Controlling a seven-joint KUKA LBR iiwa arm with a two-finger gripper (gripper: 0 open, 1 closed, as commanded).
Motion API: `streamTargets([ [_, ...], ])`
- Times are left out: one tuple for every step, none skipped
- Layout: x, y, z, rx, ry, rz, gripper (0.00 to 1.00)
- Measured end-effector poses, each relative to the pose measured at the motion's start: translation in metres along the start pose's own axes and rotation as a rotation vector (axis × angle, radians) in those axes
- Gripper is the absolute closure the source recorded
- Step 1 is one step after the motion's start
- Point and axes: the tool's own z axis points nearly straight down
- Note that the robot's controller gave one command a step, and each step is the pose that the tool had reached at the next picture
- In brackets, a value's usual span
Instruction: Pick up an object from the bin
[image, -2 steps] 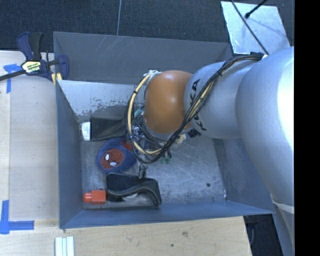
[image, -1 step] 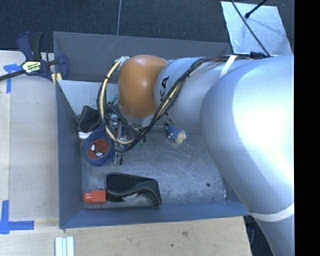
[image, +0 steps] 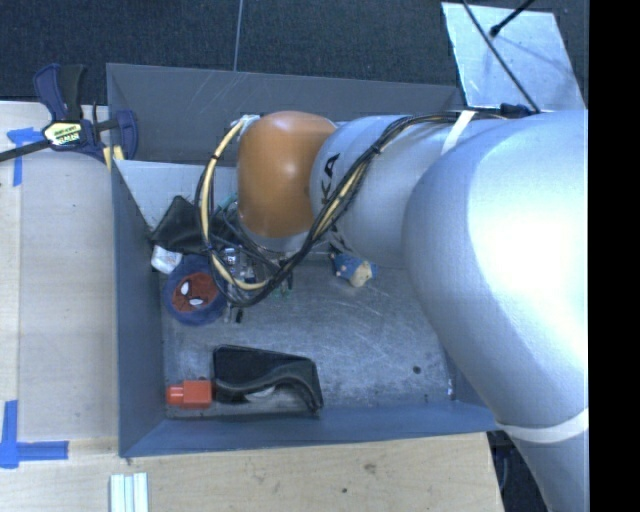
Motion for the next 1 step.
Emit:
streamTargets([
  [0.0202, 0.0099, -0.1398, -0.003, -0.035, -0.043, 1.0],
])
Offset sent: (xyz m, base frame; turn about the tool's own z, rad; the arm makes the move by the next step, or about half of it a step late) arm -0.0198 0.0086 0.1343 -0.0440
